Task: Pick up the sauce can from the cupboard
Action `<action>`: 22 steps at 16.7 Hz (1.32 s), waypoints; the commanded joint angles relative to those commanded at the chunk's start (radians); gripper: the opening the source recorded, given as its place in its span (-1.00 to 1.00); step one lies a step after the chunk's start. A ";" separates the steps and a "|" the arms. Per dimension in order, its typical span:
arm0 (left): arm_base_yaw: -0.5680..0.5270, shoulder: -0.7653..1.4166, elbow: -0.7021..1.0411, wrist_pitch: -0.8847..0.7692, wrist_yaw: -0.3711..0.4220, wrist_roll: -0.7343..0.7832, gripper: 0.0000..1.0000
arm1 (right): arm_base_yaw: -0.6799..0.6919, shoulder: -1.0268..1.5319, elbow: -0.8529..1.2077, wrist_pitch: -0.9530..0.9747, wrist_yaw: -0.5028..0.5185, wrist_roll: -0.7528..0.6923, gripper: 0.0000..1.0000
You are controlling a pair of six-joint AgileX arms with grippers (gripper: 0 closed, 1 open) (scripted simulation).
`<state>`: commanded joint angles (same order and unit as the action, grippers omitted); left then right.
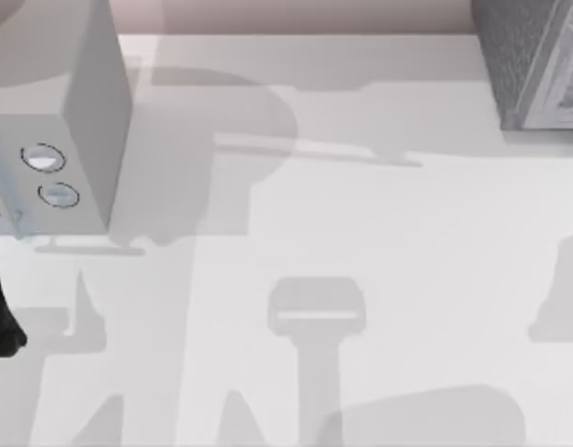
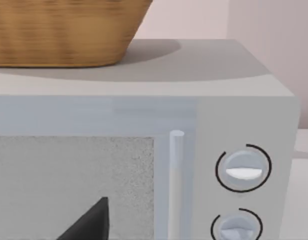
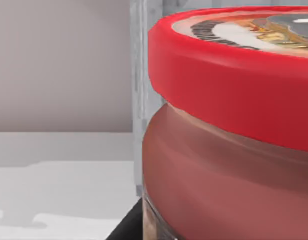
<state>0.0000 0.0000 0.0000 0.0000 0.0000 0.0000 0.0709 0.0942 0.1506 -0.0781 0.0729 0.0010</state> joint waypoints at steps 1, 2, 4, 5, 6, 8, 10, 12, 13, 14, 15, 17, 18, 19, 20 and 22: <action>0.000 0.000 0.000 0.000 0.000 0.000 1.00 | -0.023 -0.032 -0.051 0.026 -0.024 0.000 -1.00; 0.000 0.000 0.000 0.000 0.000 0.000 1.00 | -0.042 -0.058 -0.092 0.047 -0.043 -0.001 -1.00; 0.000 0.000 0.000 0.000 0.000 0.000 1.00 | -0.066 -0.088 -0.142 0.073 -0.068 -0.001 -1.00; 0.000 0.000 0.000 0.000 0.000 0.000 1.00 | -0.071 -0.094 -0.151 0.078 -0.073 -0.001 -1.00; 0.000 0.000 0.000 0.000 0.000 0.000 1.00 | -0.071 -0.094 -0.151 0.078 -0.073 -0.001 -1.00; 0.000 0.000 0.000 0.000 0.000 0.000 1.00 | -0.071 -0.094 -0.151 0.078 -0.073 -0.001 -1.00; 0.000 0.000 0.000 0.000 0.000 0.000 1.00 | -0.068 -0.089 -0.151 0.076 -0.072 0.001 -1.00; 0.000 0.000 0.000 0.000 0.000 0.000 1.00 | -0.073 -0.066 -0.142 0.105 -0.089 0.002 -1.00; 0.000 0.000 0.000 0.000 0.000 0.000 1.00 | -0.079 -0.041 -0.134 0.134 -0.107 0.003 -1.00; 0.000 0.000 0.000 0.000 0.000 0.000 1.00 | -0.087 -0.008 -0.125 0.171 -0.129 0.004 -1.00; 0.000 0.000 0.000 0.000 0.000 0.000 1.00 | -0.097 0.033 -0.114 0.215 -0.157 0.006 -1.00; 0.000 0.000 0.000 0.000 0.000 0.000 1.00 | -0.123 0.140 -0.090 0.321 -0.224 0.009 -1.00; 0.000 0.000 0.000 0.000 0.000 0.000 1.00 | -0.139 0.205 -0.077 0.383 -0.264 0.011 -1.00; 0.000 0.000 0.000 0.000 0.000 0.000 1.00 | -0.156 0.276 -0.064 0.448 -0.306 0.012 -1.00; 0.000 0.000 0.000 0.000 0.000 0.000 1.00 | -0.175 0.353 -0.051 0.517 -0.352 0.014 -1.00; 0.000 0.000 0.000 0.000 0.000 0.000 1.00 | -0.215 0.521 -0.025 0.663 -0.450 0.018 -1.00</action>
<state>0.0000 0.0000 0.0000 0.0000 0.0000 0.0000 -0.1436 0.6148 0.1253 0.5853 -0.3768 0.0186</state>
